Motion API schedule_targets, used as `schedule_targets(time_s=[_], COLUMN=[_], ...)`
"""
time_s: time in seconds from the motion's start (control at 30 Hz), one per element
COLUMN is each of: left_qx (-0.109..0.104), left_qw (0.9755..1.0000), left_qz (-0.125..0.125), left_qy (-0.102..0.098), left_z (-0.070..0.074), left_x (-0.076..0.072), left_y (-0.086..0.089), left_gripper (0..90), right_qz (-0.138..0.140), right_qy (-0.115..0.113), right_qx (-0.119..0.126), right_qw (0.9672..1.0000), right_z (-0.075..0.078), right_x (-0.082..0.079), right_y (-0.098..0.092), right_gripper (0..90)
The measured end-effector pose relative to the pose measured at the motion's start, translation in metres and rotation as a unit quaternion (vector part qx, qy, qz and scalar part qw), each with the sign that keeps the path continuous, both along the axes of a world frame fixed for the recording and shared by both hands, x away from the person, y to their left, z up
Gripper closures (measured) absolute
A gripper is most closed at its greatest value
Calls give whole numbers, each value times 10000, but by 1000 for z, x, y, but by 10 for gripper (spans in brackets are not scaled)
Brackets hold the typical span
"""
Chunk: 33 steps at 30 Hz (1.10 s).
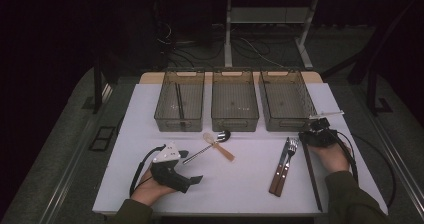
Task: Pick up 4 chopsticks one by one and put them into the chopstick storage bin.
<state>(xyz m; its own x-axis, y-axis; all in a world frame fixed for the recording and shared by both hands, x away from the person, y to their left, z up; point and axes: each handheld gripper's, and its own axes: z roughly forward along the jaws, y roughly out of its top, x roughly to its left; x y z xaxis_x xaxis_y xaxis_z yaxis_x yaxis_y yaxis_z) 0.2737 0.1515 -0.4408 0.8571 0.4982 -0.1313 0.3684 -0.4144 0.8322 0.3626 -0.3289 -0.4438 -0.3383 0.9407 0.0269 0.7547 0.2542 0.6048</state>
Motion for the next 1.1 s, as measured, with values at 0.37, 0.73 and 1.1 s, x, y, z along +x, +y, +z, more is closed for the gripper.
schedule_targets(time_s=[0.37, 0.73, 1.1], left_qx=[-6, -7, -9], left_qw=[10000, 10000, 10000], left_qz=[4, 2, 13], left_qy=[5, 3, 6], left_z=[0, 0, 0], left_x=[0, 0, 0], left_y=[0, 0, 2], left_gripper=[8, 8, 8], right_qz=[248, 466, 500], right_qy=[-53, -111, -192], right_qx=[-64, -57, 506], right_qw=[9997, 9988, 9973], right_z=[0, -1, 14], right_x=[0, 0, -14], right_y=[-1, 2, -19], right_gripper=[756, 760, 629])
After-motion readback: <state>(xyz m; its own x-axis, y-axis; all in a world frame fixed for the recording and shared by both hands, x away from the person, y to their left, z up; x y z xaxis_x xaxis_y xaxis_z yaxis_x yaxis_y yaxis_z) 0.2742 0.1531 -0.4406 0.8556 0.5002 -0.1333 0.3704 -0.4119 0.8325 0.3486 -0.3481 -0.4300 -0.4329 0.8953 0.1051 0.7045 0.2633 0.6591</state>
